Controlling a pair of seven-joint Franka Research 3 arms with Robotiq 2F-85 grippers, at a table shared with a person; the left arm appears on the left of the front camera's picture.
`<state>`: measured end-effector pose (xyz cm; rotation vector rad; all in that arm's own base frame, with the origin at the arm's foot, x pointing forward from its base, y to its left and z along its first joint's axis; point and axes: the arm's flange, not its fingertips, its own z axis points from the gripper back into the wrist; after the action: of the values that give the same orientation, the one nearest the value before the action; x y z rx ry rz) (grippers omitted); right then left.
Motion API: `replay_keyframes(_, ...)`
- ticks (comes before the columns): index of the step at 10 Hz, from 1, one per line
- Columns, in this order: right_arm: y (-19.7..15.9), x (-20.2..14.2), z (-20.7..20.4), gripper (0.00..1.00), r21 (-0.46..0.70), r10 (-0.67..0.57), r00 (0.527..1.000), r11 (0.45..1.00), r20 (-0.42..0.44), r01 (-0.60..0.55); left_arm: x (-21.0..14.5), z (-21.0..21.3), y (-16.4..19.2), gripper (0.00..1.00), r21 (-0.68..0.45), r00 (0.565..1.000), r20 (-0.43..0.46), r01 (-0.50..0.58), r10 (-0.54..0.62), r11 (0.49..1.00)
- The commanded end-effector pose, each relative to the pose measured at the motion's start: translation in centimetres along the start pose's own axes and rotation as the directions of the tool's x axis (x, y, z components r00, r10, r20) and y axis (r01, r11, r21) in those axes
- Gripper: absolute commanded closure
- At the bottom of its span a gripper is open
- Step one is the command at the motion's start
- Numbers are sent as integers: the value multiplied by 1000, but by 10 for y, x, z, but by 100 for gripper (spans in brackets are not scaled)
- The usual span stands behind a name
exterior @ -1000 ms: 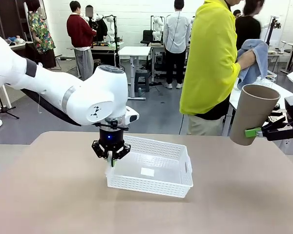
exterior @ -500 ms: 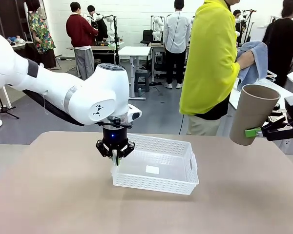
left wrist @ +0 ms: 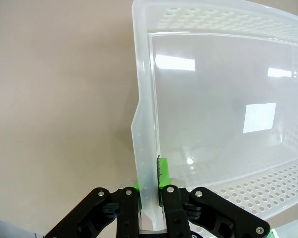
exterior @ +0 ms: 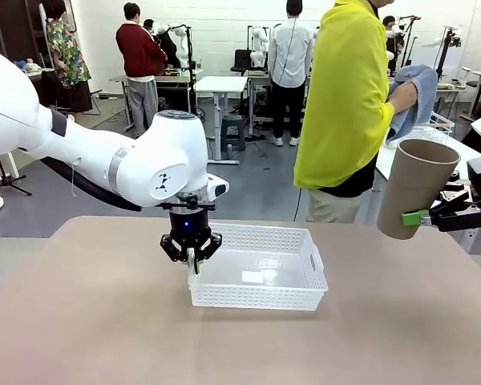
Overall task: Clean and organize the cups into the basket.
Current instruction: Pick up the Organizing basket and move it to the center of the table, then pick up the Reusable plastic cup from the right side of the table and place it inside the Organizing basket.
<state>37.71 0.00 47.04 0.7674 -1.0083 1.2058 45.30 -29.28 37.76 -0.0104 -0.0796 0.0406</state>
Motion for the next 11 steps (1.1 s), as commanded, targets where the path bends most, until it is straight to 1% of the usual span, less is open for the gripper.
replay_keyframes(1,1,1,-1,39,8,1,1000,1000,4,-1,8,-2,-7,100,-11,1000,1,11,-11,1000)
replay_keyframes(4,1,1,-1,39,8,1,1000,1000,4,-1,8,0,-6,100,-16,1000,-7,27,-27,1000)
replay_keyframes(5,1,1,-1,39,8,1,1000,1000,4,-1,4,-7,-3,100,-1,1000,-13,2,-2,1000)
replay_keyframes(8,1,1,-1,39,8,1,1000,1000,4,-1,4,-7,-3,100,-1,1000,-13,2,-2,1000)
replay_keyframes(9,0,0,0,19,0,0,1000,1000,0,0,4,-7,-3,100,-1,1000,-13,2,-2,1000)
replay_keyframes(10,-5,26,-21,19,40,28,990,999,-140,-23,4,-7,-3,100,-1,1000,-13,2,-2,1000)
replay_keyframes(11,-21,54,-49,19,82,10,956,997,-293,14,4,-7,-3,100,-1,1000,-13,2,-2,1000)
